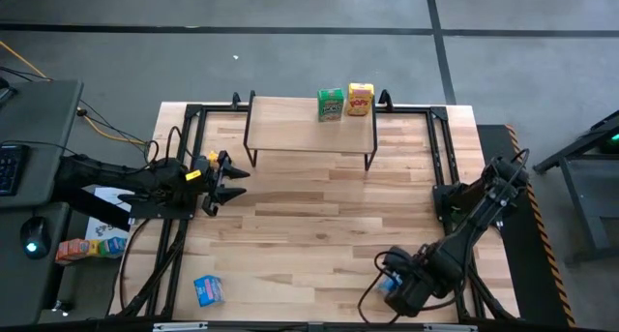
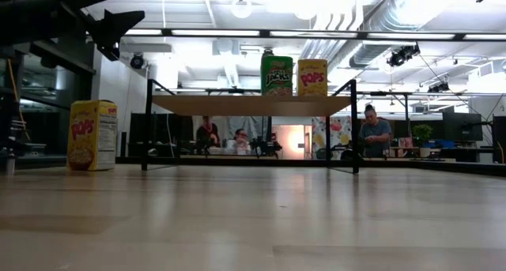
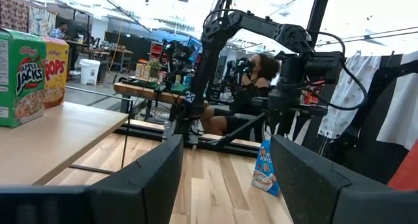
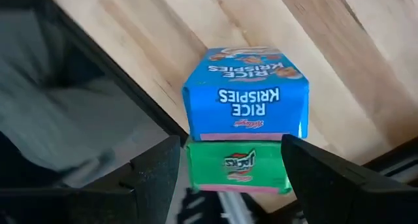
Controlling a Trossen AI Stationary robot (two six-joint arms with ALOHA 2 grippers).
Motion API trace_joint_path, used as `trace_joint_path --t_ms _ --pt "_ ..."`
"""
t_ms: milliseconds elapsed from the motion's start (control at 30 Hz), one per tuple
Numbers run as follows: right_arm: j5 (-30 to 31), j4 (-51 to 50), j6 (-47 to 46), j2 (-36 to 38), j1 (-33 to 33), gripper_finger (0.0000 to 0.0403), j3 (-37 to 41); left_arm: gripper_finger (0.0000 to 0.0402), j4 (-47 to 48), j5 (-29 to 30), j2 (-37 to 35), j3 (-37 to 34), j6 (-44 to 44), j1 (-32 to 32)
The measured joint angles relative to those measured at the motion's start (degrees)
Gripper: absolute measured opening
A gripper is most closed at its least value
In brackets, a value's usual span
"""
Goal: Stack cereal on shelf
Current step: Move the right blue cereal box to the middle right of the table
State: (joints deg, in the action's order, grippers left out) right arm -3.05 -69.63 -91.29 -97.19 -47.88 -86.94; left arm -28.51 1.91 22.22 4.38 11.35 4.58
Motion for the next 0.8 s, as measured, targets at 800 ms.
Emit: trace_joint_path --t_ms 800 --pt "4.2 0.0 -8.8 -3.4 -0.2 0.0259 0.0 0.0222 0.0 0.0 0.0 0.0 -1.5 0.0"
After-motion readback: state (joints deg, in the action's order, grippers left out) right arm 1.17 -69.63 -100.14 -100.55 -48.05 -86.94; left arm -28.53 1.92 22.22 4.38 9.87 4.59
